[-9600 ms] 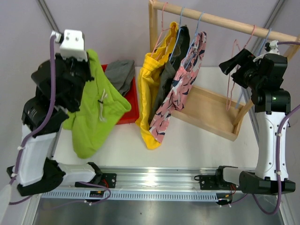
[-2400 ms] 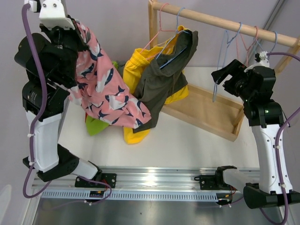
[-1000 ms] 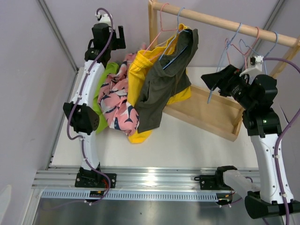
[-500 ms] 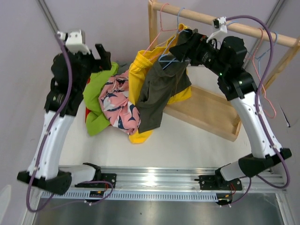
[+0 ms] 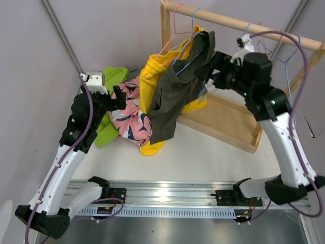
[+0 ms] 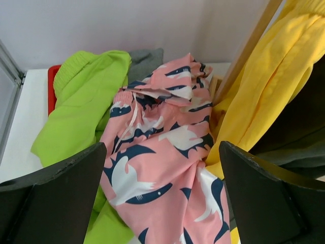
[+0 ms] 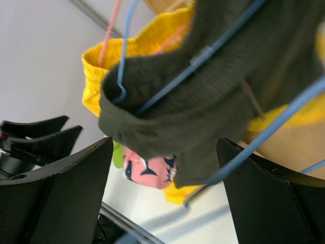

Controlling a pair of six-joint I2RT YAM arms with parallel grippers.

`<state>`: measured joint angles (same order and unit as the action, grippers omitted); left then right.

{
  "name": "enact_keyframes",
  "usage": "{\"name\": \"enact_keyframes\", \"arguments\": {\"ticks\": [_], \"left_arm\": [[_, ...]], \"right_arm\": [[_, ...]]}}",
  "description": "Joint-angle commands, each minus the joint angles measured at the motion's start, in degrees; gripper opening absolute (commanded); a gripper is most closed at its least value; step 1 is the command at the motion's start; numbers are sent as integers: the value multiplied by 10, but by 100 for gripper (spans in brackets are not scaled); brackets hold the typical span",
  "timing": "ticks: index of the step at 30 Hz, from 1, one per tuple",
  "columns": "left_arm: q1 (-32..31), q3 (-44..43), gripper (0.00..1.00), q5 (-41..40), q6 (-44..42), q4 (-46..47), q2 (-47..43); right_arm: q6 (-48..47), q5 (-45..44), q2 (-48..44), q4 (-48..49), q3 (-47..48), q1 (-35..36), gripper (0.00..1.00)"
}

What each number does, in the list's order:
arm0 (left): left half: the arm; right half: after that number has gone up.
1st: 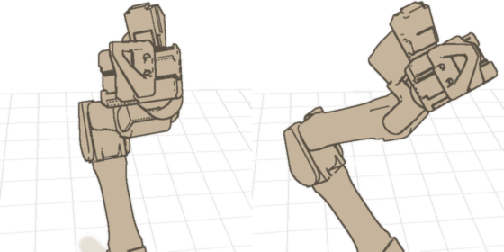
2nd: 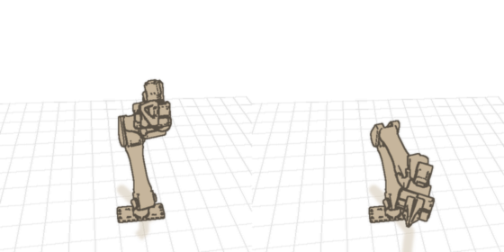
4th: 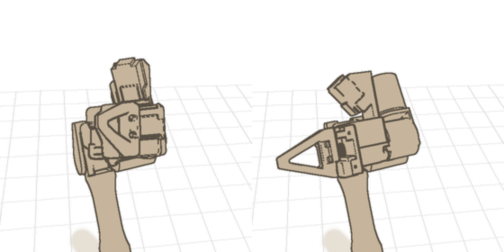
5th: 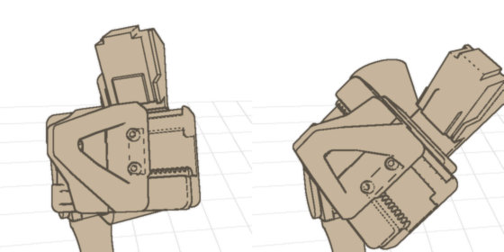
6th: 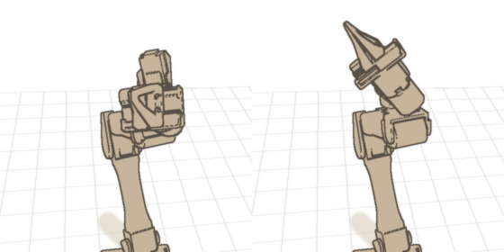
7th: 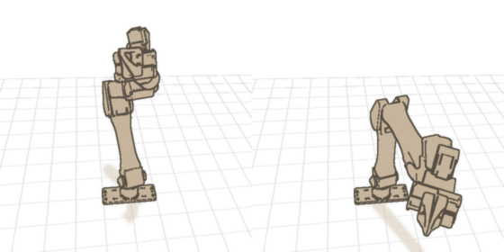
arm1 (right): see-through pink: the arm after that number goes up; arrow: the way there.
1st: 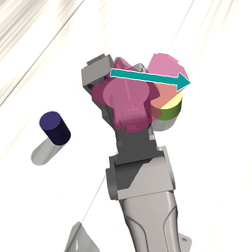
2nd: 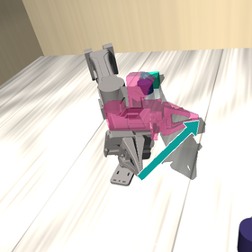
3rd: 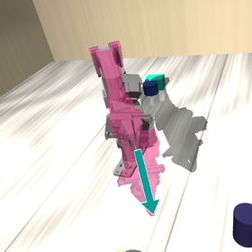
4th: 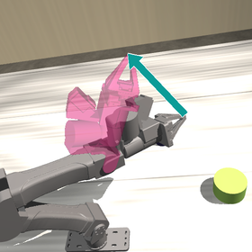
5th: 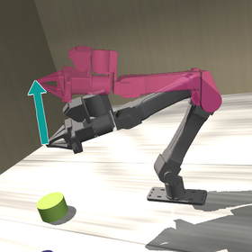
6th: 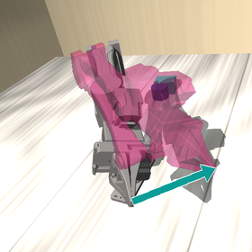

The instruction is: Remove the shorts from the hanger

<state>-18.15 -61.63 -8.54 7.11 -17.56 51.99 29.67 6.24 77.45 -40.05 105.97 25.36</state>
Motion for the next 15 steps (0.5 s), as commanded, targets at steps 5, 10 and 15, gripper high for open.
{"name": "enact_keyframes", "arguments": {"ticks": [5,10,15], "left_arm": [[-4,-8,99,27,20,42,13],[-4,9,99,27,22,44,9],[-6,26,99,26,22,49,-7]], "right_arm": [[-21,-164,-145,-199,12,2,91],[-16,-213,-131,-278,84,1,90],[-27,-342,-130,-316,70,1,91]]}}
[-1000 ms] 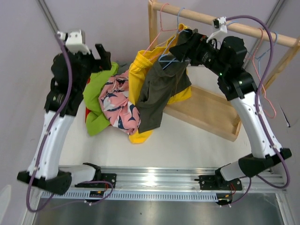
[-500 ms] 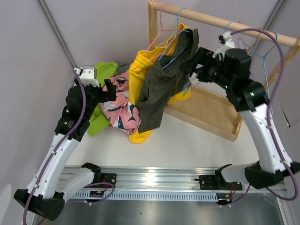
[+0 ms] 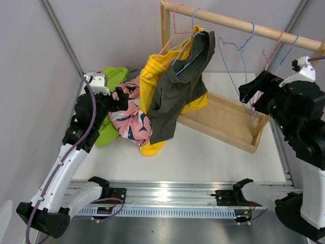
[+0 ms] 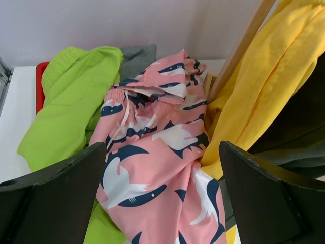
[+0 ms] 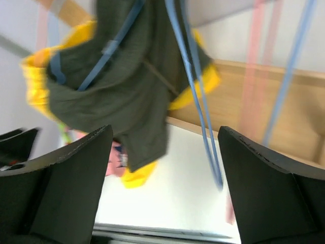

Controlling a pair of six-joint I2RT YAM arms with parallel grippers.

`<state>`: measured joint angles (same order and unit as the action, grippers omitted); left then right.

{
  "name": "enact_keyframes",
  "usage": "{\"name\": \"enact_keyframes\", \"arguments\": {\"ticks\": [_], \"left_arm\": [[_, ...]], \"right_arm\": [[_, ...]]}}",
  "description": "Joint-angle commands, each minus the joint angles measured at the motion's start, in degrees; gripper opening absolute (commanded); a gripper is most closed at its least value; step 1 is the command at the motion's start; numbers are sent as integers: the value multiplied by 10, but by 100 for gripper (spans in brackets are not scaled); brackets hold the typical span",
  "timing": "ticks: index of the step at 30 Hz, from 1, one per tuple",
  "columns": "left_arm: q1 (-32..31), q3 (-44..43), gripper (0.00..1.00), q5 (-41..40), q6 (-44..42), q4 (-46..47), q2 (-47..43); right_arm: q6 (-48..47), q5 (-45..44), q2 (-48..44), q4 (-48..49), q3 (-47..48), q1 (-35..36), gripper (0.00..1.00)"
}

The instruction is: Remove the shorts from the hanger

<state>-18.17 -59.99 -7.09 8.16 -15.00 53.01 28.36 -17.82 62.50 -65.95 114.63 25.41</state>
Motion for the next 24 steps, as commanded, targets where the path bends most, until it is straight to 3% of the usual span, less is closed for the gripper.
{"name": "enact_keyframes", "arguments": {"ticks": [1,4,6,11,15,18,24], "left_arm": [[-7,10,99,10,10,24,-22],[-10,15,99,9,11,26,-22],[-11,15,99,12,12,28,-23],[-12,17,99,12,13,29,-24],[-11,22,99,11,12,29,-27],[-11,22,99,9,12,29,-27],[-11,22,99,9,12,29,-29]], "right_arm": [[-16,-114,18,-56,-27,0,91],[-16,-140,13,-49,-47,-2,91],[-17,-113,7,-18,-35,-2,89],[-15,-10,22,44,71,-1,80],[-3,101,26,172,103,-1,80],[21,196,66,209,137,-1,81],[38,232,149,274,126,5,80]]}}
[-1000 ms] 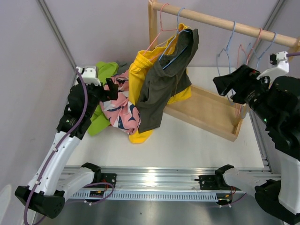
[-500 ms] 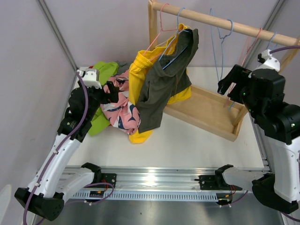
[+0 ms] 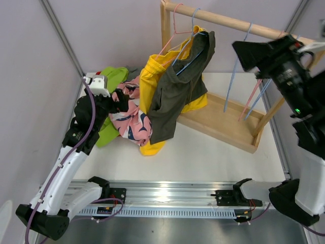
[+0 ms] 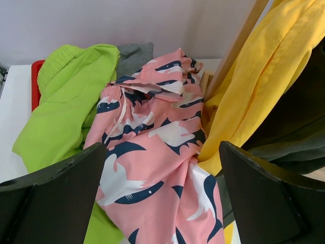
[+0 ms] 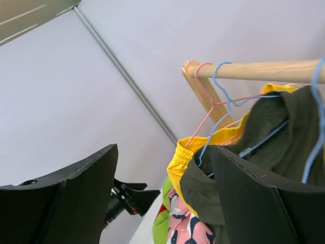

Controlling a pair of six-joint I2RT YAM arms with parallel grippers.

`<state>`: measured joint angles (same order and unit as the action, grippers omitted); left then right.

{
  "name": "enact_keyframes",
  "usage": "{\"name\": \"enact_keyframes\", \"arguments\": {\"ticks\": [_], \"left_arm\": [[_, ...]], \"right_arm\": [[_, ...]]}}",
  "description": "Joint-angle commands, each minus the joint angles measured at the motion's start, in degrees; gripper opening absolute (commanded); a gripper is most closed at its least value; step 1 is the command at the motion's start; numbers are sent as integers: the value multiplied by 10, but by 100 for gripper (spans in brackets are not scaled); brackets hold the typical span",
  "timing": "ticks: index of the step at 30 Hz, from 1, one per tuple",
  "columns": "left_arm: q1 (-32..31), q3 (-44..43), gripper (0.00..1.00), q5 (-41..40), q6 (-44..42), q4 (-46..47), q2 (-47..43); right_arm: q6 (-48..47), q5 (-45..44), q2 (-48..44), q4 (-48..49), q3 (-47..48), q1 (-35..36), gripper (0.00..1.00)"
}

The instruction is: Remove the shorts from the hanger

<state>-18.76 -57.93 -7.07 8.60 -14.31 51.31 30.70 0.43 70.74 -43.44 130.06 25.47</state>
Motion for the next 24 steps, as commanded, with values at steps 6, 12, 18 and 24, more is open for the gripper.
{"name": "enact_keyframes", "arguments": {"ticks": [6,12,18,24], "left_arm": [[-6,3,99,18,12,24,-14],[-6,2,99,32,19,25,-17],[-6,3,99,38,24,25,-24],[-6,5,99,43,26,26,-29]], "right_arm": [[4,45,148,100,-25,21,78],[-10,12,235,114,14,44,75],[-11,-3,275,147,0,63,73],[-18,-44,302,186,-15,80,66]]}}
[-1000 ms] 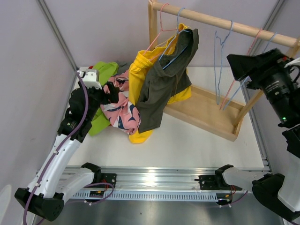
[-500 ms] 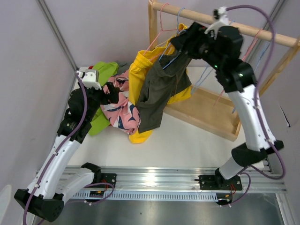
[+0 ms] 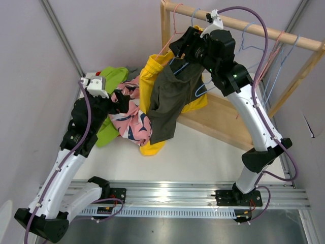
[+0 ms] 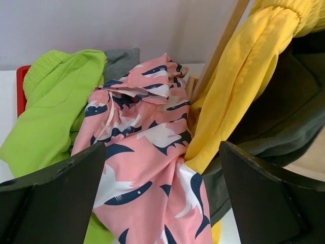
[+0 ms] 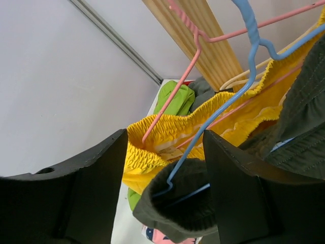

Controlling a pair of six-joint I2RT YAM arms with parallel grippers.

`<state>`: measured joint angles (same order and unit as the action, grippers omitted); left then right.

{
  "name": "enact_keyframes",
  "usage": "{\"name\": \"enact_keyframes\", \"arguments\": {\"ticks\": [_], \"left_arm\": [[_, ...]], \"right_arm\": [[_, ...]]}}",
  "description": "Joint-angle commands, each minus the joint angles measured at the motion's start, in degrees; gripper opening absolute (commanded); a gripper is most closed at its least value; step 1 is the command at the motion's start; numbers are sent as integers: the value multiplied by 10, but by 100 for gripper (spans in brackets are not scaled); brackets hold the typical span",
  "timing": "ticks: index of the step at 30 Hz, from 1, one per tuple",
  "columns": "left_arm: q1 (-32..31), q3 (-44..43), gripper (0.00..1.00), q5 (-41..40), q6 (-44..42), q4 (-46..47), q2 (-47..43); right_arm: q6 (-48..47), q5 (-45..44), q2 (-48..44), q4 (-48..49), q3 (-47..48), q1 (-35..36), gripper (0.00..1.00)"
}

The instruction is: Remove the shorts from the hanger

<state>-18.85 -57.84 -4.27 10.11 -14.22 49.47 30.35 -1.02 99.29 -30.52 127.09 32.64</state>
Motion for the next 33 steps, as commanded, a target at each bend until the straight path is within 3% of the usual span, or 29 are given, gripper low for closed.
{"name": "enact_keyframes", "arguments": {"ticks": [1,11,12,15,18,19,25,29,33], "left_arm": [[-5,2,99,15,11,24,-11],[-5,3,99,18,11,24,-14],[-5,3,99,18,12,24,-15],[-5,3,99,19,11,25,-12],[-7,3,99,13,4,24,-12],[-10,-2,99,7,0,22,-11],[-57,-59,99,-1,-41,-9,3],[-132,-137,99,1,-58,-27,32],[-199,-162,99,38,-76,-6,53]], "right_arm": [[-13,-31,20,57,16,8,66],[-10,-61,43,71,13,15,59],[-10,-67,43,71,11,16,55],[-11,-76,29,85,-9,20,25],[-16,-84,7,91,-31,22,3],[-18,-89,1,90,-39,22,1],[-32,-94,-47,84,-49,22,0],[-26,-90,-75,85,-47,24,0],[-18,-104,-108,83,-49,37,0]]}}
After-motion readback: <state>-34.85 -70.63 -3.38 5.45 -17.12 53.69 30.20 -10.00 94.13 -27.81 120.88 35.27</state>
